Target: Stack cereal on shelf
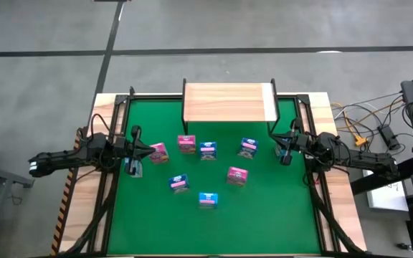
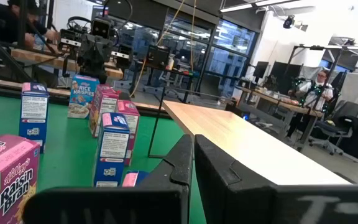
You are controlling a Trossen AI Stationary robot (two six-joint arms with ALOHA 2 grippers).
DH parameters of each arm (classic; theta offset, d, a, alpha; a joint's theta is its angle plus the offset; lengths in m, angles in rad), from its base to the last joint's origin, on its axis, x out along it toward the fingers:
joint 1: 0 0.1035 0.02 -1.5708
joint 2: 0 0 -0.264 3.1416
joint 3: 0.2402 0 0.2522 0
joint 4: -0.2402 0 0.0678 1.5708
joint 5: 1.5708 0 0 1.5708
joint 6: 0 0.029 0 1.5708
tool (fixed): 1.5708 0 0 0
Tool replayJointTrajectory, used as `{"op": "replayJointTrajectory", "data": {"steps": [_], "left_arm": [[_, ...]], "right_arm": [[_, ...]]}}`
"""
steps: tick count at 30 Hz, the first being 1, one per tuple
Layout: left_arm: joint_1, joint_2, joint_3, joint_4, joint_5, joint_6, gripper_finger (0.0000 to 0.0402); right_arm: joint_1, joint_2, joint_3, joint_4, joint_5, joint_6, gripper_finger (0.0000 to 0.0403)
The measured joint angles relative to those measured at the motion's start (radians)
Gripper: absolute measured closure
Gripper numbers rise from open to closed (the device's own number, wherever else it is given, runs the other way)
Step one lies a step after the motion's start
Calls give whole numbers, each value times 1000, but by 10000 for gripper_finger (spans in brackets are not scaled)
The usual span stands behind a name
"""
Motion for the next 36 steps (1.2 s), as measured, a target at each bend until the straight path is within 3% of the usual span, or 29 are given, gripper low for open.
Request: {"op": "replayJointTrajectory", "data": {"steps": [28, 30, 33, 36], "left_arm": [[0, 0, 0, 0, 0, 0, 398], [0, 0, 0, 9, 0, 0, 398], [0, 0, 0, 101, 0, -33, 398], [0, 0, 0, 264, -6, -217, 398]], "right_arm": [[0, 0, 0, 0, 0, 2, 394], [0, 0, 0, 0, -3, 65, 394], [0, 0, 0, 8, -5, 289, 394], [0, 0, 0, 26, -5, 422, 394]]}}
